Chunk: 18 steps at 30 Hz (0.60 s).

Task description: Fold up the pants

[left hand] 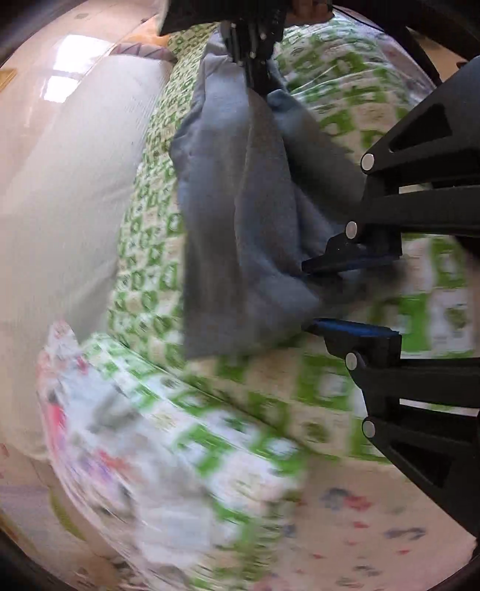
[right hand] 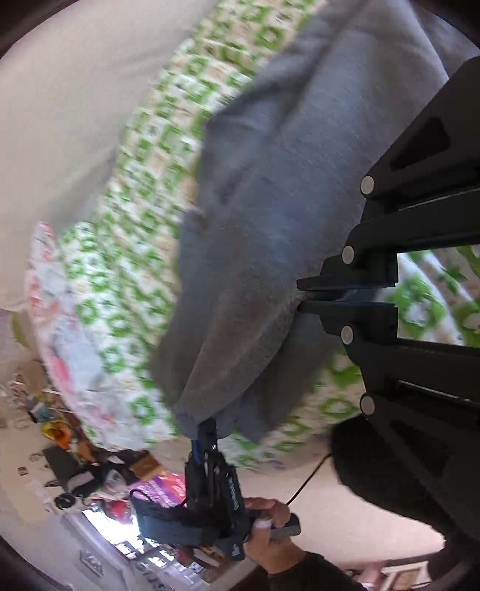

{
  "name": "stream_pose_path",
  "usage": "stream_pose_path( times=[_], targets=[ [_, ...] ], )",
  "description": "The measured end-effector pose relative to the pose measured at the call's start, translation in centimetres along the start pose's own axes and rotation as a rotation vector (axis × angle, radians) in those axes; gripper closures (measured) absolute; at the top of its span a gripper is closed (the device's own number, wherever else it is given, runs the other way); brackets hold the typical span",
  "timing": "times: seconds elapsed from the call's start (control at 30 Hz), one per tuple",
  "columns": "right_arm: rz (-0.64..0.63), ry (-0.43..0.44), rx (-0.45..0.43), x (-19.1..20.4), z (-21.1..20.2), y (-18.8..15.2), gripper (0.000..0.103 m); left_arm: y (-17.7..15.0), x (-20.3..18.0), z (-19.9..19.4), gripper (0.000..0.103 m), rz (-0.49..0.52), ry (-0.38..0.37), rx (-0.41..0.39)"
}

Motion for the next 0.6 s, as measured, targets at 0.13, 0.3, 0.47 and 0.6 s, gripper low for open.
stream_pose_path(
  times=[0.13,0.3,0.47,0.6],
  targets=[
    [0.036,0.042,0.071,0.0,0.9,-2.2,0.095,0.4,1.1,-3.2,0.068,-0.097,0.022,-0.044],
    [0.105,0.129,0.057,-0.5,-1.1,-1.7,0.089,4.2,-3.2,-6.9,0.047,-0.087,-0.067,-0.151],
    [0.17,0.027,-0.03,-5.0,-4.0,1.4,0.088,8.0,-10.8,-4.8,0.044,-0.051,-0.245,-0.167],
    [0.275,-0.057,-0.045,-10.1,-4.4,3.8,0.088,8.6,-15.9,-0.6,0.044,-0.048,-0.341,-0.113]
  ],
)
Point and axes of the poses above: each gripper's, at about its wrist camera, not at the fingertips, and z roughly the way its jaws point, x to its left, y to its top, the point moved 9 cm from there along z, roughly the way its jaws point, and after that the axes turned 4 degrees about -x, right-handed, at the moved point
